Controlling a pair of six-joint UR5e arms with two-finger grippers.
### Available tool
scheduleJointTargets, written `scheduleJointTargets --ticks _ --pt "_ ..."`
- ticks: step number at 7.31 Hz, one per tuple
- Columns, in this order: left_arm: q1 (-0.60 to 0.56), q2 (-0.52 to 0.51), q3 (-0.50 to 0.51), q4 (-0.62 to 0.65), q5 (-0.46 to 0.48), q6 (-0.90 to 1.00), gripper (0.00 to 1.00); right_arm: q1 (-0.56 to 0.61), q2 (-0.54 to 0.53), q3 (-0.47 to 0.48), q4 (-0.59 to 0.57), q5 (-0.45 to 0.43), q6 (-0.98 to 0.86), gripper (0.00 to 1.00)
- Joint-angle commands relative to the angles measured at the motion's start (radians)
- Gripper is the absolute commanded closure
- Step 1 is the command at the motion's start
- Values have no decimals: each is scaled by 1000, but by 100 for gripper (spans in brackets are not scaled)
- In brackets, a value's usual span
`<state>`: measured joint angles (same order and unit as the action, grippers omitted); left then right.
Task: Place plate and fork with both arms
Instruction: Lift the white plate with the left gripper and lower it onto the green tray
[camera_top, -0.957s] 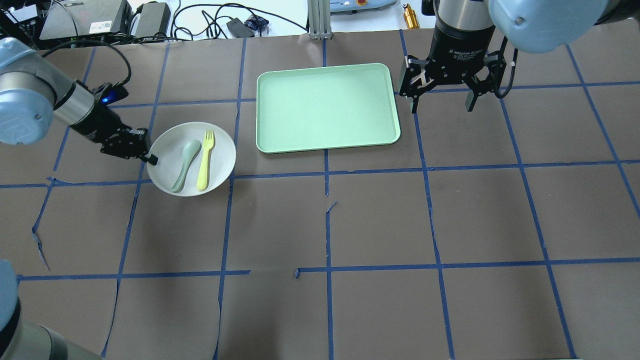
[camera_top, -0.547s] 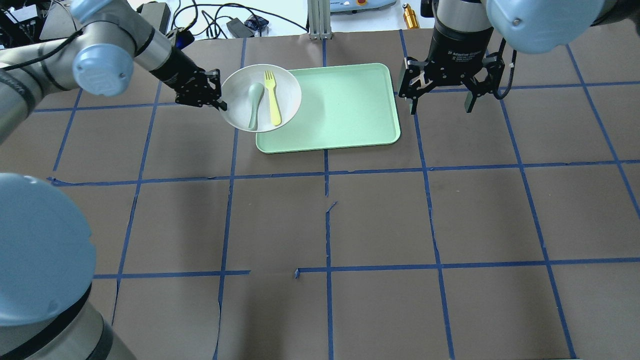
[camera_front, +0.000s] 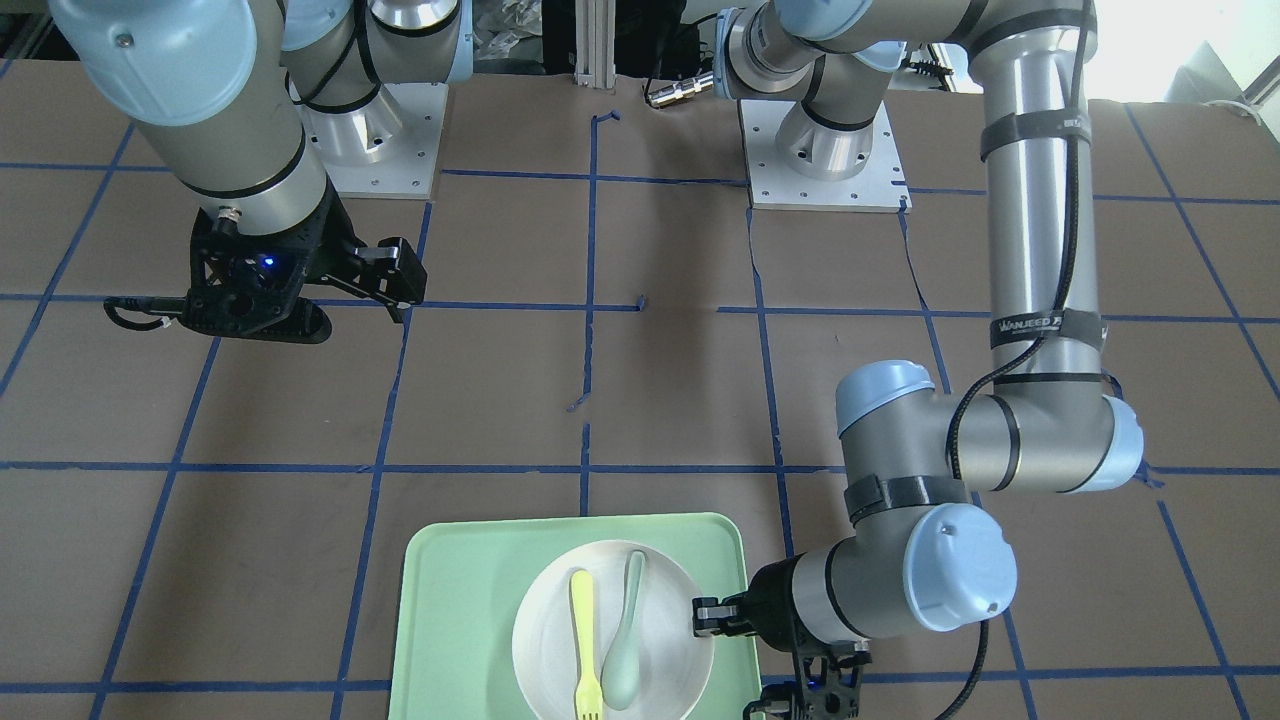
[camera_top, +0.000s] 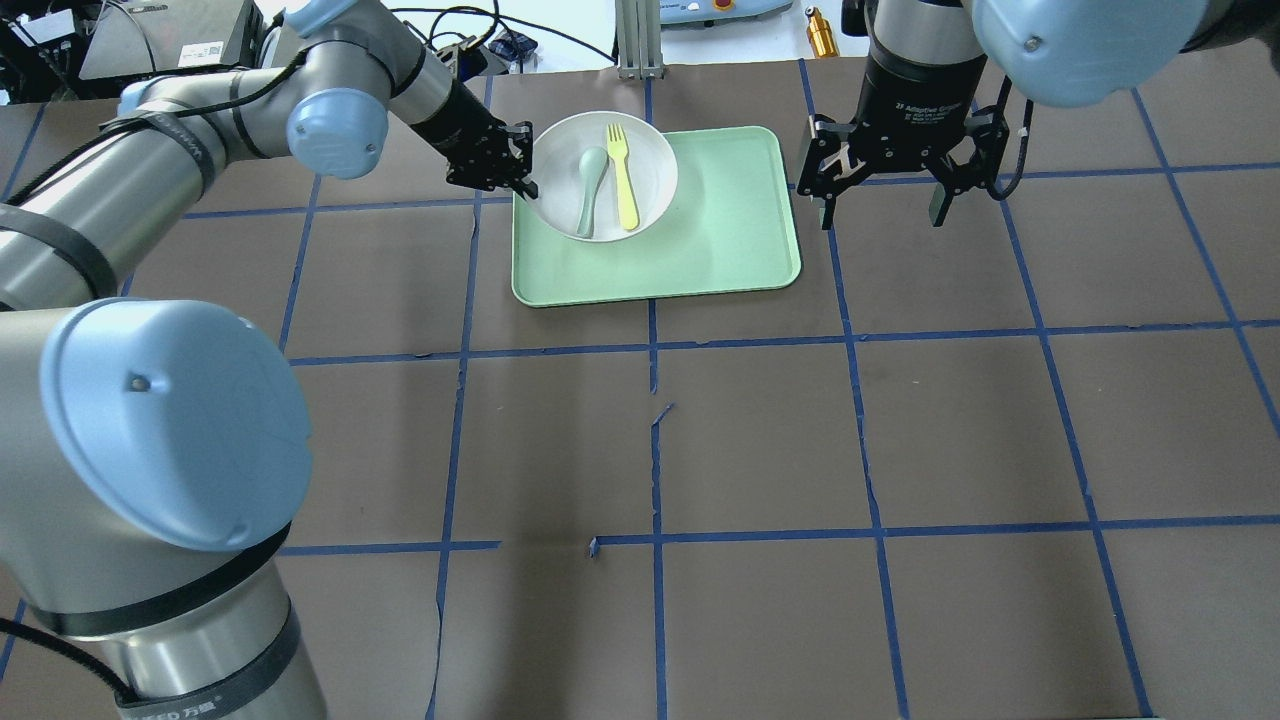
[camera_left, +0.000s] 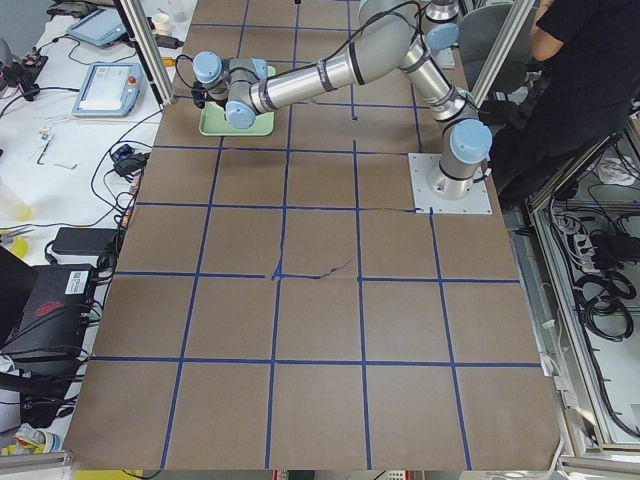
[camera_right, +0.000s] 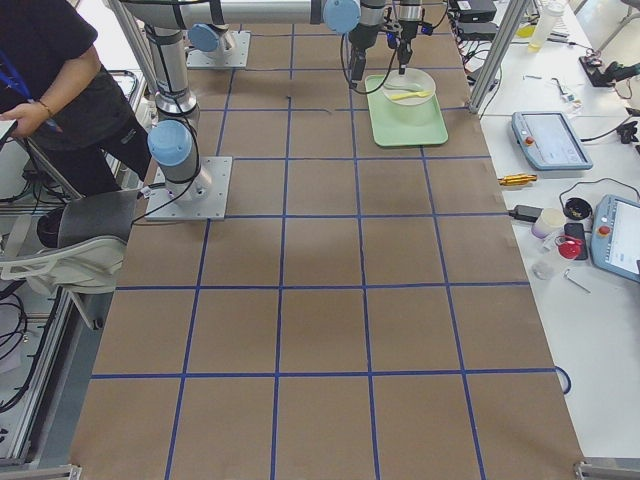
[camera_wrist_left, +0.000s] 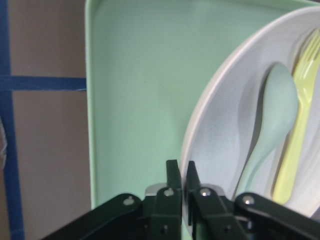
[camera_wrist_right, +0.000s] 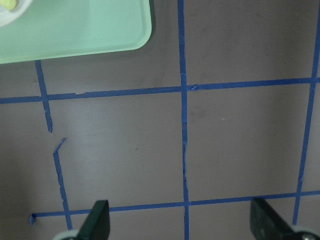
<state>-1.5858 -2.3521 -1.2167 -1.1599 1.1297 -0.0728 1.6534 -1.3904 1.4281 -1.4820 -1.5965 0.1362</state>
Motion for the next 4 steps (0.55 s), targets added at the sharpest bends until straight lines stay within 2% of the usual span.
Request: scheduleJointTargets --ticks 1,4 --pt "-29 -41 16 32 2 -39 100 -1 1 0 -1 -2 -3 0" --pt "-60 -47 8 46 2 -103 100 0 2 0 -3 -3 -6 0"
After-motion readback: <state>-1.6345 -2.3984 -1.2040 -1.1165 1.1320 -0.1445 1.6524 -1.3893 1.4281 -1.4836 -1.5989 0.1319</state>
